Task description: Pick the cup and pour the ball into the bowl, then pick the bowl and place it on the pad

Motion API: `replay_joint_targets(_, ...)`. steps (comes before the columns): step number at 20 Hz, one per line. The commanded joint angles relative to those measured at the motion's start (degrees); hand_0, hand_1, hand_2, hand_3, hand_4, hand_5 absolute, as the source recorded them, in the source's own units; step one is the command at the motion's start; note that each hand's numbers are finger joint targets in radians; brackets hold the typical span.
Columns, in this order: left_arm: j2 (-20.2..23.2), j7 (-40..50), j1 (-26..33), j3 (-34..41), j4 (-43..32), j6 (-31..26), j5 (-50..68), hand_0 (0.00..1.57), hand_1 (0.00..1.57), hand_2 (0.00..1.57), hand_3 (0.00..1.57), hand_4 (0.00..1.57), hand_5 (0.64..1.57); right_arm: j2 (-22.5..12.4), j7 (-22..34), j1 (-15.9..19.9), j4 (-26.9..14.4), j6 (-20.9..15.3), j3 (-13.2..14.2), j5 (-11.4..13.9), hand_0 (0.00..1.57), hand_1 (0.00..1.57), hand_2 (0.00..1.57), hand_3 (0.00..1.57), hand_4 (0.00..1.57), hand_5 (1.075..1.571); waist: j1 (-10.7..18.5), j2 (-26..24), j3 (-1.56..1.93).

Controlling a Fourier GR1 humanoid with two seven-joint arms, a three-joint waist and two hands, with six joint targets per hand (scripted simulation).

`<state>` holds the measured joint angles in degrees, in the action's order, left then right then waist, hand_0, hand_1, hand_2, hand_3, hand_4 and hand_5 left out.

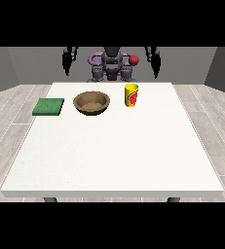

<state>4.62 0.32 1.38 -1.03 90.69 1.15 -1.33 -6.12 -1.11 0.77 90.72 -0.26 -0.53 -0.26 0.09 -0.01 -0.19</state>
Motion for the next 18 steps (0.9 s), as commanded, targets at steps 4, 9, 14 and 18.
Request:
replay_joint_targets(4,1.6,4.2,-1.0,0.2,5.2,-0.5,0.6,0.0,0.0,0.0,0.0,0.0,1.557,-2.3,4.6,0.8,4.9,0.3,0.8,-0.4,0.0,0.0,0.0,0.0,0.0,1.569,-0.6,-12.9,0.03)
replay_joint_targets(9,-0.4,12.3,-6.3,4.2,12.1,-0.1,9.1,0.0,0.0,0.0,0.0,0.0,1.557,-8.5,6.6,-0.9,3.1,9.0,10.9,-13.2,0.0,0.0,0.0,0.0,0.0,1.57,-0.6,-11.7,0.23)
replay_joint_targets(14,2.9,6.8,-7.1,10.0,9.7,-2.0,11.5,0.0,0.0,0.0,0.0,0.0,1.547,-6.7,3.0,-2.7,7.0,10.5,11.2,-13.4,0.0,0.0,0.0,0.0,0.0,1.57,-2.8,-5.3,0.18)
replay_joint_targets(18,4.0,4.8,-8.0,10.2,9.2,-4.2,11.9,0.0,0.0,0.0,0.0,0.0,1.542,-8.1,-1.1,-1.0,1.9,13.4,14.5,-14.2,0.0,0.0,0.0,0.0,0.0,1.57,-1.0,-2.3,0.19)
